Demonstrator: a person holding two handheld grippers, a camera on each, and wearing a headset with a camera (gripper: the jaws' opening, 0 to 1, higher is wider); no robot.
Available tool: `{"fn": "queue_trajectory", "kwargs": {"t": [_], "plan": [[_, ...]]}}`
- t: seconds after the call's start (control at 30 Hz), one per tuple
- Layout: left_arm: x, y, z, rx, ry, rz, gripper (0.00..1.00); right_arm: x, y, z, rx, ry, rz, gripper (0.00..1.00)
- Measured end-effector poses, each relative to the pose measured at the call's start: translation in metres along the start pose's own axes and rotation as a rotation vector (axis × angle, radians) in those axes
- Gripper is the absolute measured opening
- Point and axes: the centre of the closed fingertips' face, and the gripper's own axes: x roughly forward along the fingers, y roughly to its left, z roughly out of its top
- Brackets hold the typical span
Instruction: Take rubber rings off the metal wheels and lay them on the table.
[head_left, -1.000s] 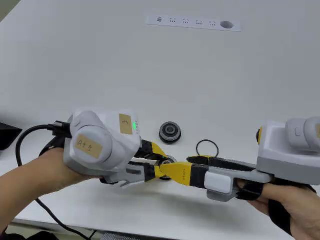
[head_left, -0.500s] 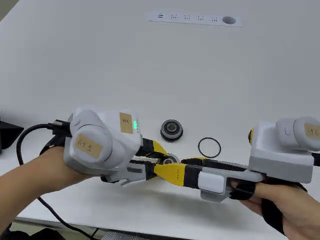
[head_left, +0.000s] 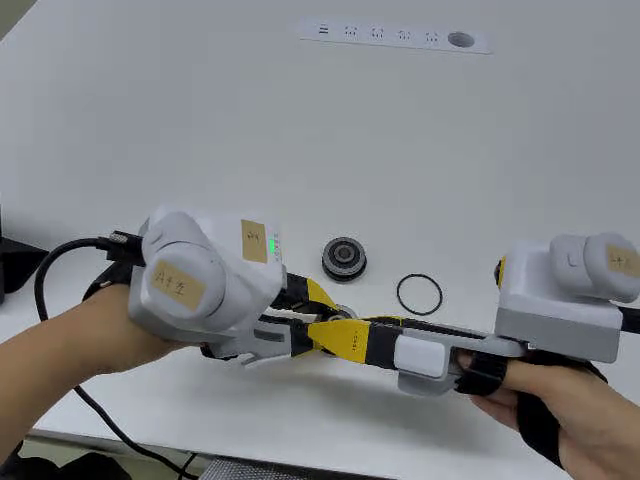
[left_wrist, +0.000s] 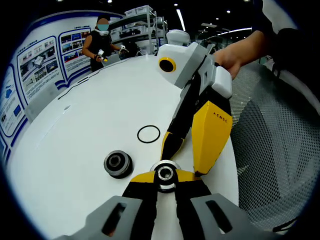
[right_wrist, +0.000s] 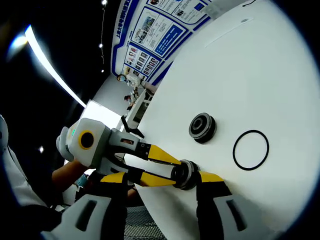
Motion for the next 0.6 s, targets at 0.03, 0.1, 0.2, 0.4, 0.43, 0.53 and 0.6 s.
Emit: {"fn": "queue_trajectory", "kwargs": {"t": [0.03,0.1,0.2,0.4,0.43,0.53,0.6], "plan": [[0.0000,0.0000,0.0000,0.000,0.000,0.000,0.13,-0.0003,0.0004,0.0001,0.005,0.000,0.005,0.57],[-0.0001,0.0001,0.0001,-0.002,-0.001,0.000,0.13,-0.0019,0.0000,-0.0003,0.019,0.006,0.013,0.55],[0.0000,0.0003,0.0001,0.000,0.002,0.000,0.13,-0.0046,-0.0021,-0.0015,0.041,0.003,0.019,0.51],[-0.0002,0.0005,-0.0001,-0.002,0.001,-0.003,0.13,-0.0077,-0.0045,-0.0009,0.090,-0.033,0.026,0.46],[-0.0002,0.0005,0.0000,-0.002,0.001,-0.003,0.13,-0.0080,-0.0047,-0.0007,0.089,-0.033,0.026,0.45],[-0.0003,0.0003,0.0000,0.000,0.003,-0.005,0.13,-0.0079,-0.0049,-0.0004,0.090,-0.033,0.023,0.44],[-0.0003,0.0003,0.0000,0.002,0.004,-0.006,0.13,-0.0077,-0.0061,-0.0007,0.087,-0.032,0.017,0.43]]}}
